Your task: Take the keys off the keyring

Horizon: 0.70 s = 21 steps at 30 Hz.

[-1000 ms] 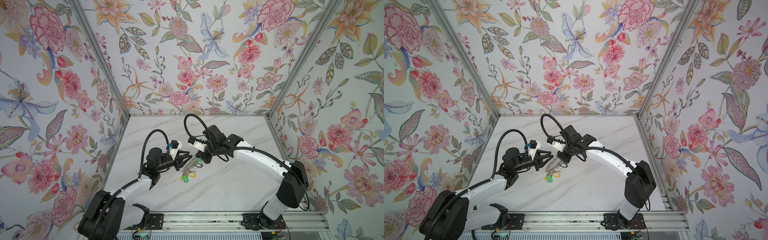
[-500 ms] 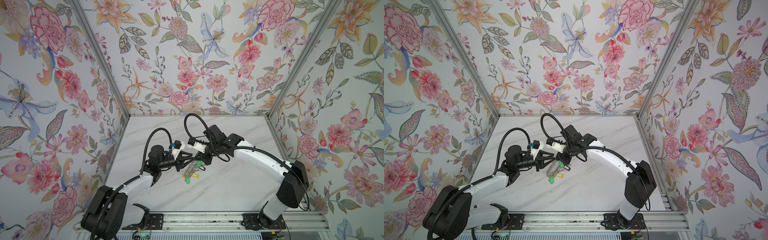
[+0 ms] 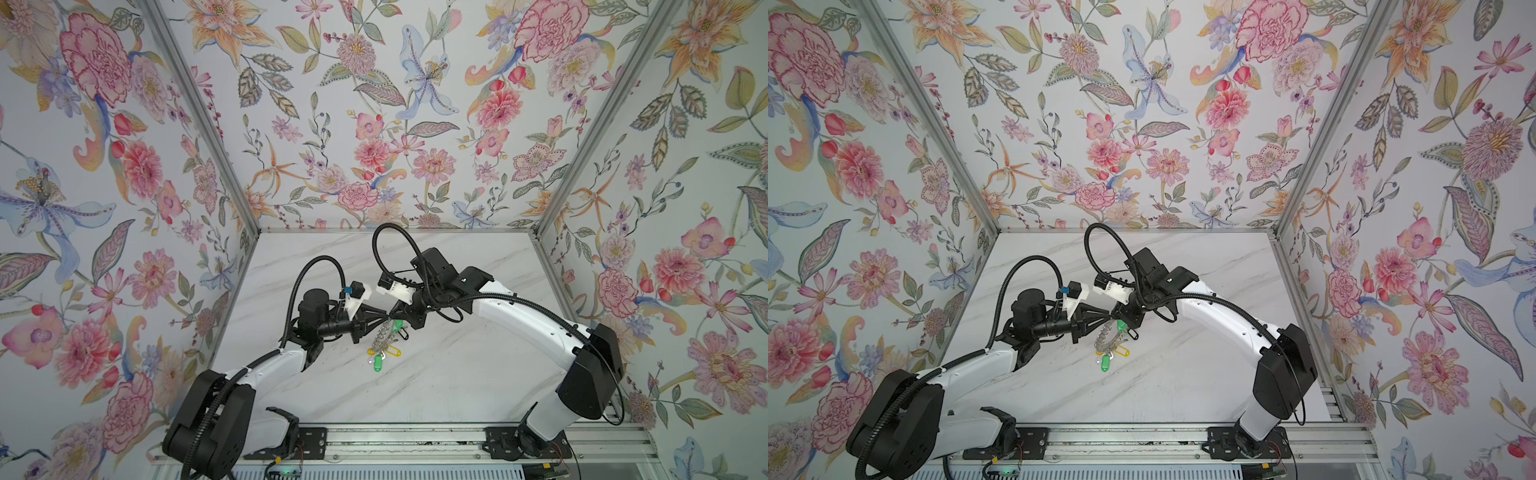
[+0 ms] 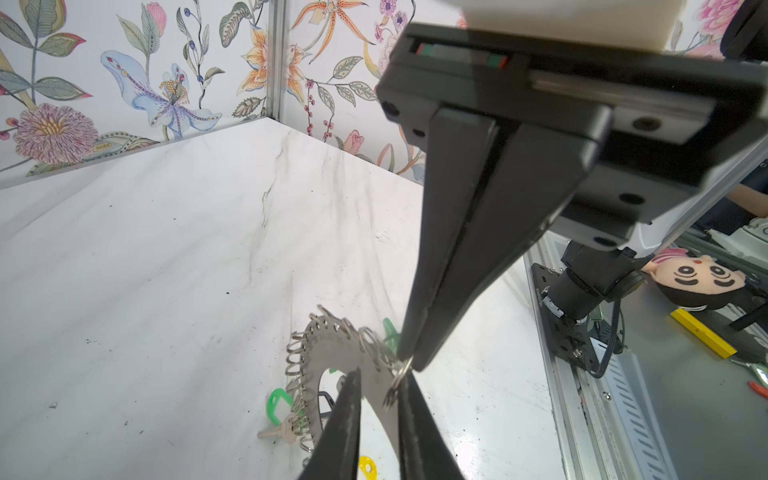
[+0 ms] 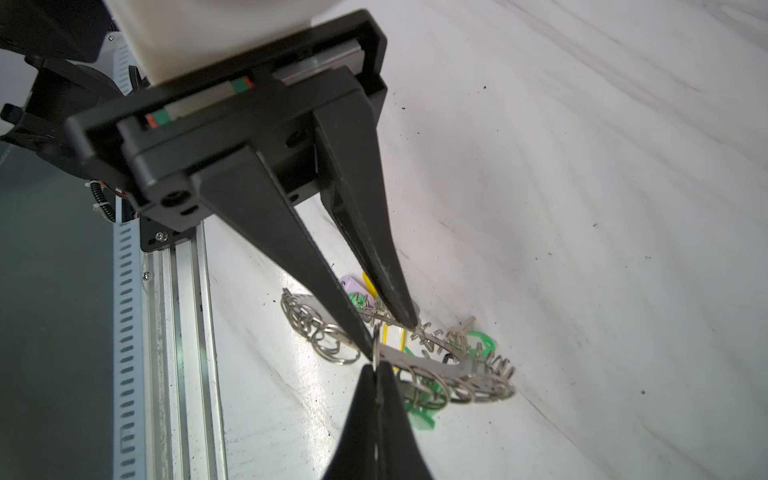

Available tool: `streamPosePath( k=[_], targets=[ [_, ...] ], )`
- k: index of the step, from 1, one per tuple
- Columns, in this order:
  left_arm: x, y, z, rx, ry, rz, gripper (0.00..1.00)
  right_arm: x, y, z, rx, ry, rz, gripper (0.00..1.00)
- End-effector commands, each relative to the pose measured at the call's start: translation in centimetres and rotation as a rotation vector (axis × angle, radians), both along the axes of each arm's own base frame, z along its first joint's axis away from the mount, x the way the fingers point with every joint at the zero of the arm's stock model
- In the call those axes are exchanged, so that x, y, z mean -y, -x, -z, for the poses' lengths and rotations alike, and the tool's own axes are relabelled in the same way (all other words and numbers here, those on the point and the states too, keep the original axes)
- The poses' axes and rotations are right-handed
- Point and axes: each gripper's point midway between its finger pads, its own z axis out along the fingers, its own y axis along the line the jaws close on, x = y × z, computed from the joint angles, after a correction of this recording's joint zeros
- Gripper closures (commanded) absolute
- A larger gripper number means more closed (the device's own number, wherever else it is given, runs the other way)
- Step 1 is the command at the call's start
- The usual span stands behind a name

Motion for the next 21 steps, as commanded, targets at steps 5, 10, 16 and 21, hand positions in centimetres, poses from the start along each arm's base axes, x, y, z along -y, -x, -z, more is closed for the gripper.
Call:
streamPosePath(
  k=[5, 10, 16, 21],
  targets=[
    [0.4, -0.4, -1.1, 0.029, 0.028, 0.033, 0.98, -0.4, 0.6, -1.6, 0.01, -0.079, -0.029, 1.0],
    [0.2, -0.3, -1.3, 0.035, 0.057, 0.021, 1.0, -0.2, 0.0, -2.0, 0.006, -0.104, 0.002, 0.96],
    [0.1, 0.1, -2.4, 0.051, 0.115, 0.011, 1.0, 0.8, -1.3, -2.3, -0.027, -0.171, 0.057, 0.75],
    [0.0, 0.2, -3.3, 0.064, 0.157, 0.011, 1.0, 1.8, -2.4, -2.6, -0.073, -0.268, 0.117, 0.71]
  ],
)
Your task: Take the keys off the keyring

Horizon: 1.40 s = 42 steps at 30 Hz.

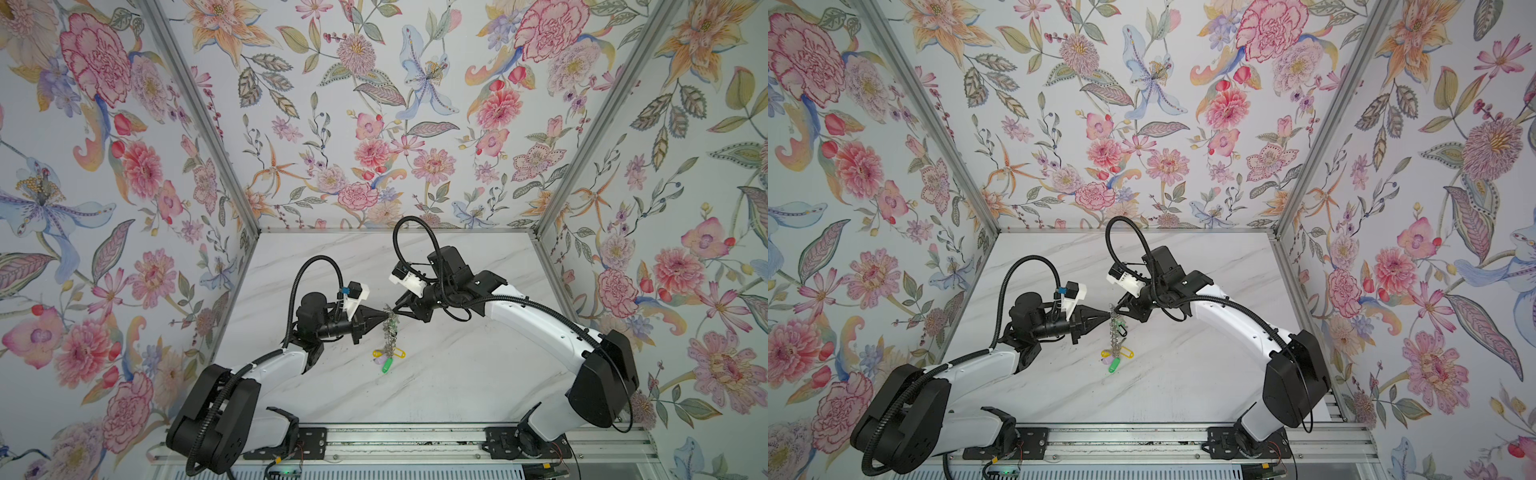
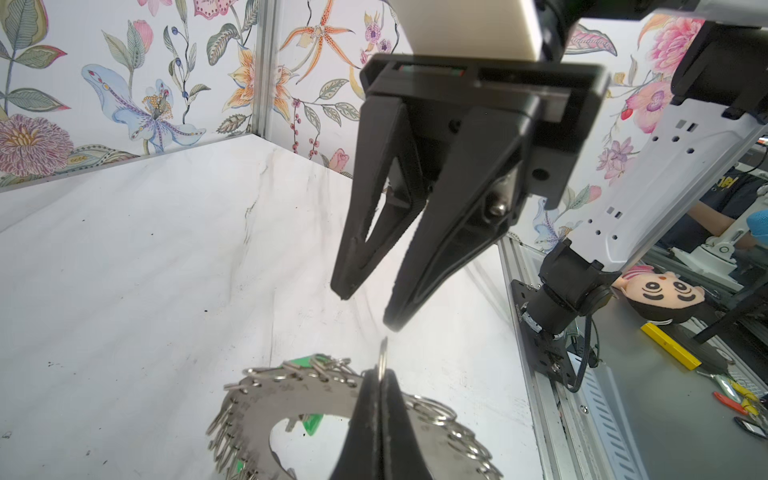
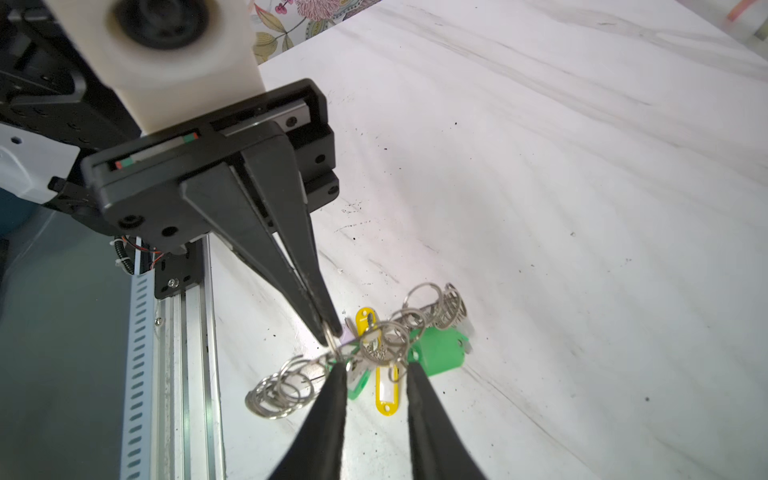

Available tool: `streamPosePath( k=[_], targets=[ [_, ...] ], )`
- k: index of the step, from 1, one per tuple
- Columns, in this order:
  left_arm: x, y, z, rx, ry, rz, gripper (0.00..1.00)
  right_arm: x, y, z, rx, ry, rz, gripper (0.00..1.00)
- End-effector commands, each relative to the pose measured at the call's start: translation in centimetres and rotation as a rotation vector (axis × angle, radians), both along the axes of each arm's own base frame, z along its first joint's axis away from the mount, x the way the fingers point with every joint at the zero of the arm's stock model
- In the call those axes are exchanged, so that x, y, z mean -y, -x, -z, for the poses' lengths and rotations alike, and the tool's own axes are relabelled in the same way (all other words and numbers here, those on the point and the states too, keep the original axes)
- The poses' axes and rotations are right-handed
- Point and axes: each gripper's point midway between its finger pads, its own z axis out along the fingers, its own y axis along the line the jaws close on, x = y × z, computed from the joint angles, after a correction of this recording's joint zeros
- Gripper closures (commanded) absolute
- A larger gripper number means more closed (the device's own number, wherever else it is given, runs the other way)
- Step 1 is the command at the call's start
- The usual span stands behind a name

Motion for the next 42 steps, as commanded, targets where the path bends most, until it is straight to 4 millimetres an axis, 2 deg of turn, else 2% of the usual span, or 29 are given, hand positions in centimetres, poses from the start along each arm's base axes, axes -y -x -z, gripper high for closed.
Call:
streamPosePath(
  k=[1, 9, 14, 18, 29, 37, 42],
  targets=[
    [-0.1, -0.1, -2.6, 0.078, 0.085, -0.005, 1.0, -0.2, 0.2, -1.6, -0.03, -0.119, -0.003, 0.71],
    [0.1, 0.2, -5.2, 0.084, 0.241, 0.049, 1.0, -0.2, 2.3, -0.8, -0.087, -0.21, -0.031, 0.7],
    [0.0, 0.3, -6.0, 0.091, 0.292, 0.064, 1.0, 0.1, 2.7, -0.5, -0.093, -0.214, -0.028, 0.65],
    [-0.2, 0.6, -6.7, 0.091, 0.322, 0.076, 1.0, 0.0, 2.3, 0.0, -0.098, -0.215, -0.015, 0.65],
    [-0.4, 0.5, -6.8, 0.09, 0.318, 0.047, 1.0, -1.2, 1.7, -1.0, -0.067, -0.284, -0.015, 0.63],
    [-0.4, 0.4, -6.8, 0.095, 0.311, 0.042, 1.0, -2.5, 1.6, 0.5, -0.094, -0.259, -0.029, 0.63],
    [-0.3, 0.2, -6.8, 0.096, 0.307, 0.04, 1.0, -2.5, 1.1, 1.0, -0.096, -0.246, -0.007, 0.75]
  ],
)
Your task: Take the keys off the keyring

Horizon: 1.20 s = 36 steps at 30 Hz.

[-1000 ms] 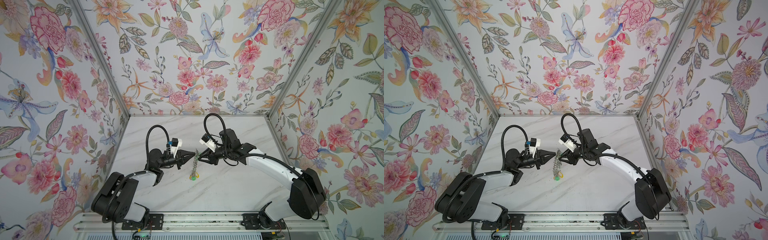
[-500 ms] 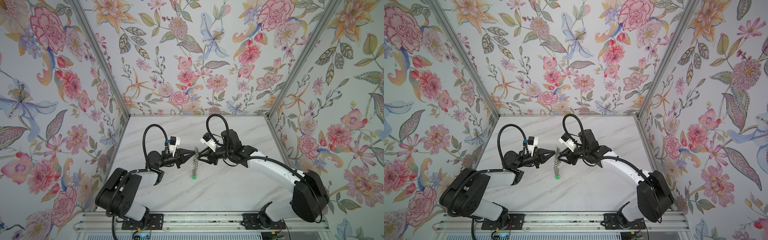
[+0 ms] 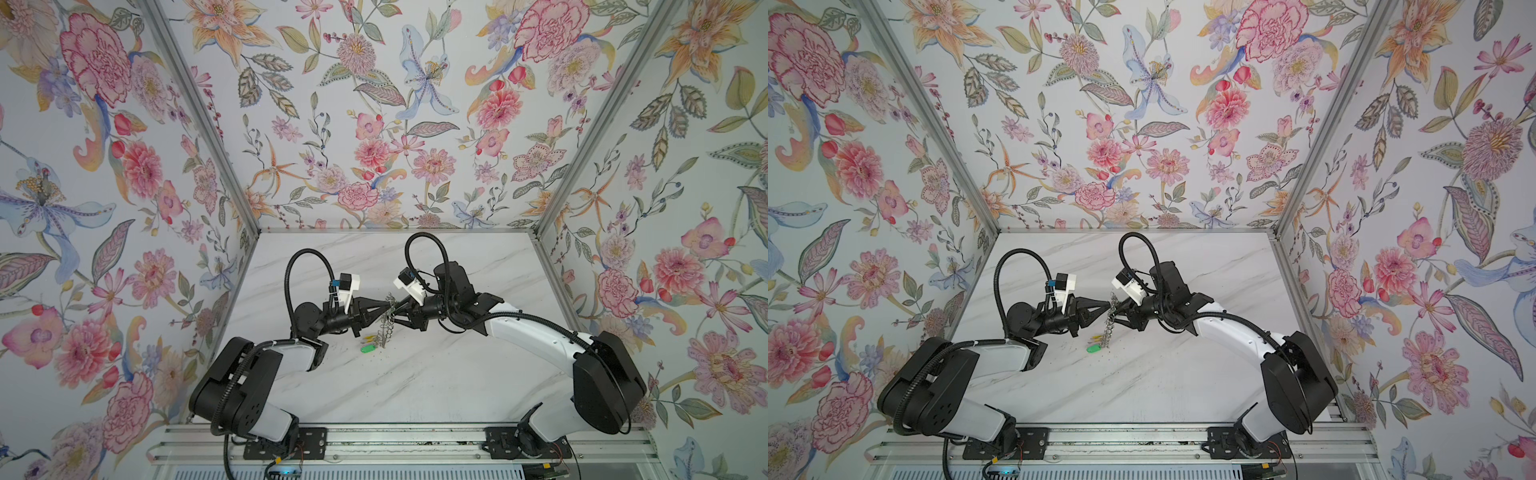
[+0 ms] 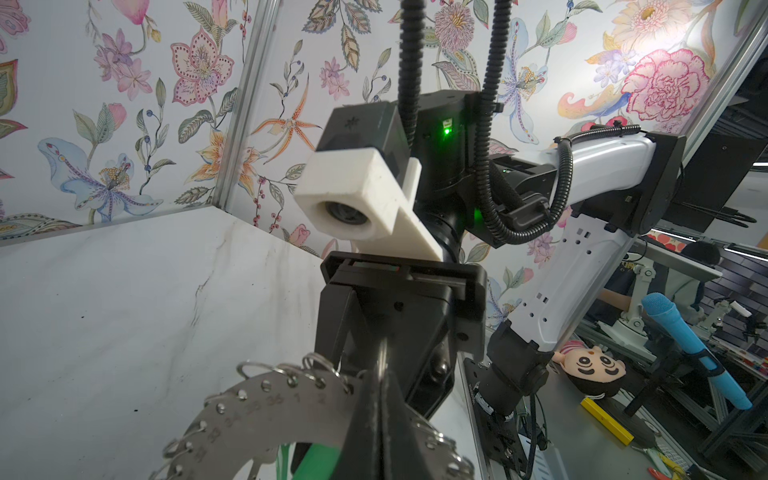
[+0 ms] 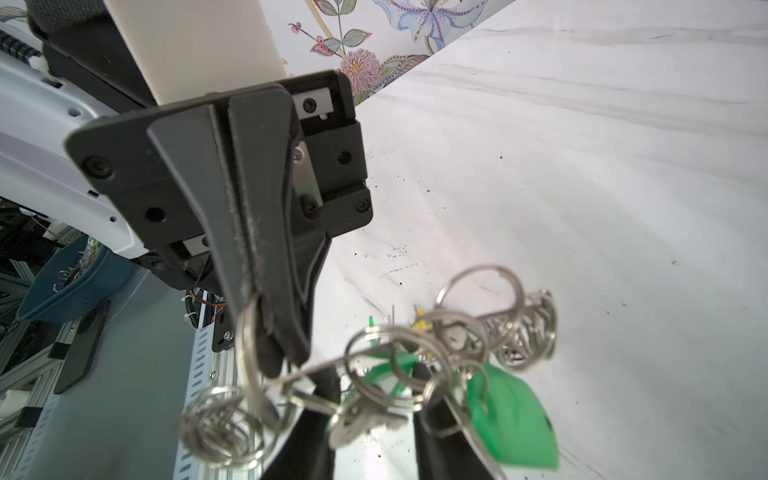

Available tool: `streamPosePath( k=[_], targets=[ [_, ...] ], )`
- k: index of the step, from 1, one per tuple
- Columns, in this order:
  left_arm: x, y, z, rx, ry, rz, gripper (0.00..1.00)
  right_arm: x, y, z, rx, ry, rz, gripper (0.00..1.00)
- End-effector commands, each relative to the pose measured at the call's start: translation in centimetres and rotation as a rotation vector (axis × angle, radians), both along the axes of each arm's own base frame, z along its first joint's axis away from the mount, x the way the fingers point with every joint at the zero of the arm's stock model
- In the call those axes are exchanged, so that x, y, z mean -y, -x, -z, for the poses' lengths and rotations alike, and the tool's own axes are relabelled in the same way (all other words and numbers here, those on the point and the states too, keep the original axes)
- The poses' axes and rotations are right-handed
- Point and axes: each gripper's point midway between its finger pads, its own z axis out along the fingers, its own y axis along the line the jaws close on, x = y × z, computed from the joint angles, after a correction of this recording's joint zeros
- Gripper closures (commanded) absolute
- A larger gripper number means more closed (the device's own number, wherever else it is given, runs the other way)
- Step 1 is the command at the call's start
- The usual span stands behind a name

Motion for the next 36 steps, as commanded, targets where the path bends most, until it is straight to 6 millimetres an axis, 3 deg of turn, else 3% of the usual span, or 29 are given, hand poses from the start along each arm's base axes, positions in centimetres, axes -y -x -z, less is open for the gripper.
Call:
streamPosePath(
  k=[1, 8, 18, 25, 36],
  targets=[
    [-0.7, 0.3, -2.4, 0.125, 0.041, -0.027, 1.0, -0.2, -0.7, -0.6, 0.015, -0.009, 0.011, 0.79],
    [-1.0, -0.1, -1.9, 0.118, 0.035, -0.038, 1.0, 0.8, -1.0, -0.1, 0.013, 0.019, 0.035, 0.95],
    [-2.2, -0.1, -3.2, 0.131, 0.105, -0.029, 1.0, 2.0, -1.2, 1.1, 0.006, 0.074, 0.066, 0.98],
    [-2.1, -0.6, -2.9, 0.122, 0.11, -0.022, 1.0, 1.5, -0.6, 1.0, 0.008, 0.086, 0.042, 1.0],
    [-2.8, -0.7, -5.1, 0.182, 0.139, -0.079, 1.0, -0.1, 1.4, 2.2, -0.033, 0.097, -0.026, 1.0]
  ],
)
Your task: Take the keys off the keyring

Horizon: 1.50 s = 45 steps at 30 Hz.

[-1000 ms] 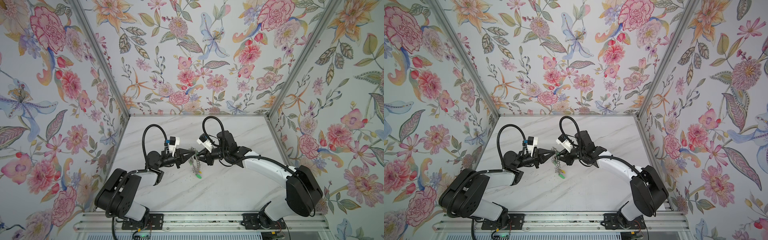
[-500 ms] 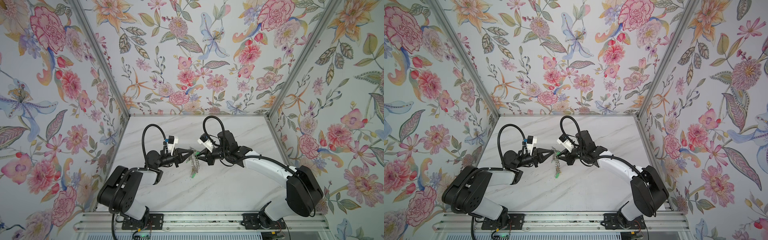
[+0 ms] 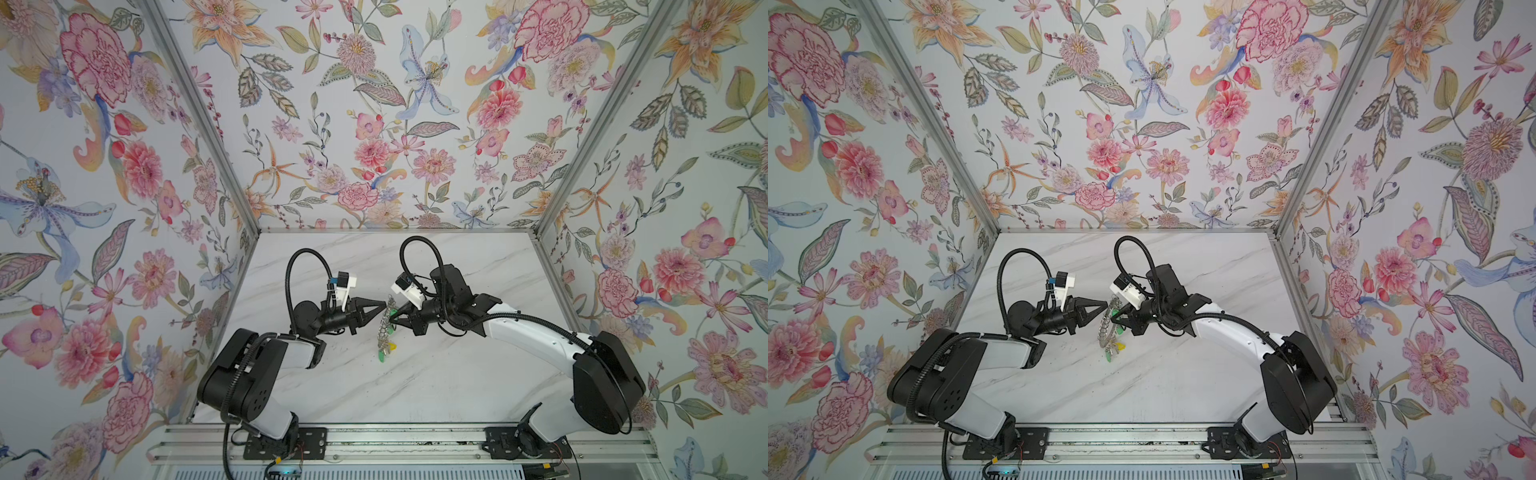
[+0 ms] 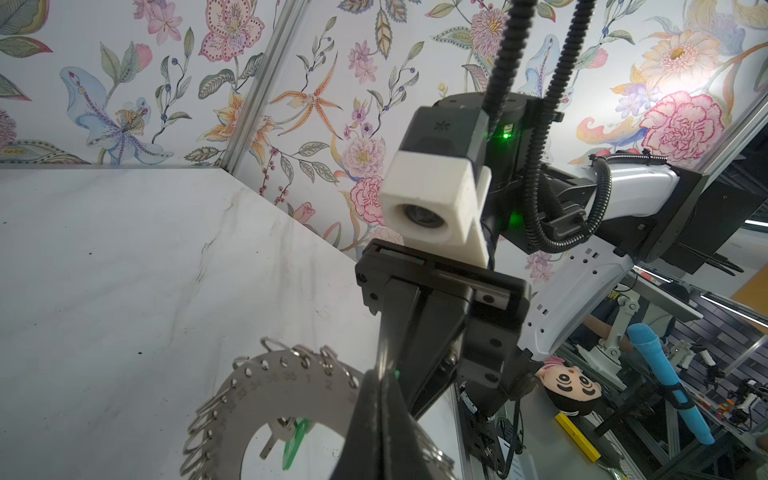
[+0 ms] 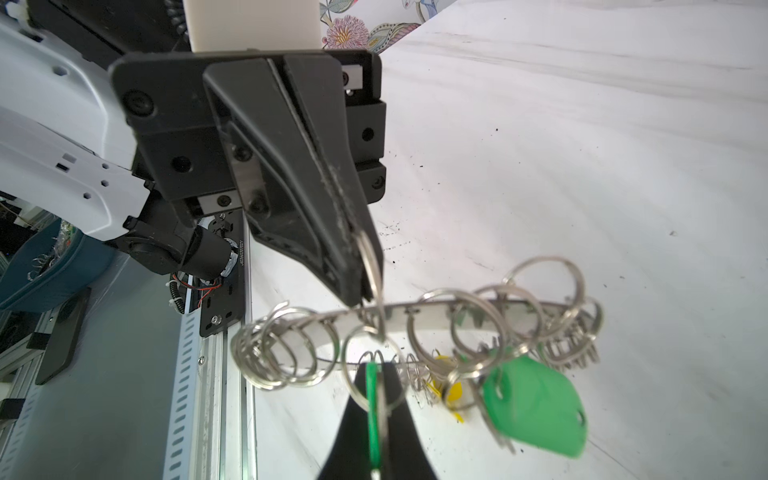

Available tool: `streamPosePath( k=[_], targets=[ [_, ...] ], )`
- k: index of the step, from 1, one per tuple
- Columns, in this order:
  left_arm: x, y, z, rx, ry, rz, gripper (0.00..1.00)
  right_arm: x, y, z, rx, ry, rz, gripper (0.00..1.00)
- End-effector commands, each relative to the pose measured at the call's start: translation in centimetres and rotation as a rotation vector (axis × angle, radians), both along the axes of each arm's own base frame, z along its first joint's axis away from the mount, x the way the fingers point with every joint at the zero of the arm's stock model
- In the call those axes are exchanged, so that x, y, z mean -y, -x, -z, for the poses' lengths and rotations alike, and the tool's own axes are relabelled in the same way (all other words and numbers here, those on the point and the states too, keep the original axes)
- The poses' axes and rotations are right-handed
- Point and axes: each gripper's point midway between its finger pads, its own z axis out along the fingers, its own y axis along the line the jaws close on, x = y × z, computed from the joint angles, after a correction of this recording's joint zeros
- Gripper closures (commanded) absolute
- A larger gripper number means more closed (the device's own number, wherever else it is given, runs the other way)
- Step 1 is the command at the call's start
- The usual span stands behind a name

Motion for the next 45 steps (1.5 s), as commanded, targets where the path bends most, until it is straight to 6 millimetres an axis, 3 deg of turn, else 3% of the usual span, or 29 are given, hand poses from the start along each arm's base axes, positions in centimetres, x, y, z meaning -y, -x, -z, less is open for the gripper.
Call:
streamPosePath(
  k=[1, 15, 24, 30, 35, 45],
  targets=[
    [-1.7, 0.8, -6.9, 0.323, 0.134, -0.081, 1.0, -0.3, 0.6, 0.9, -0.037, 0.028, -0.028, 1.0],
    [-2.4, 1.4, -8.0, 0.361, 0.111, -0.164, 1.0, -2.5, 0.4, 0.4, -0.047, -0.033, -0.068, 1.0],
    [0.3, 1.1, -6.7, 0.425, -0.129, -0.249, 1.0, -3.2, -0.2, -0.2, -0.043, -0.06, -0.061, 1.0],
    [0.2, 1.3, -7.3, 0.45, -0.132, -0.267, 1.0, -3.7, -0.2, -0.7, -0.043, -0.077, -0.074, 1.0],
    [0.2, 1.5, -7.4, 0.452, -0.129, -0.257, 1.0, -3.2, -0.7, -0.4, -0.03, -0.055, -0.047, 1.0],
    [0.2, 2.0, -8.2, 0.468, -0.118, -0.245, 1.0, -0.3, -4.1, 0.2, -0.018, -0.006, 0.102, 1.0]
  ],
)
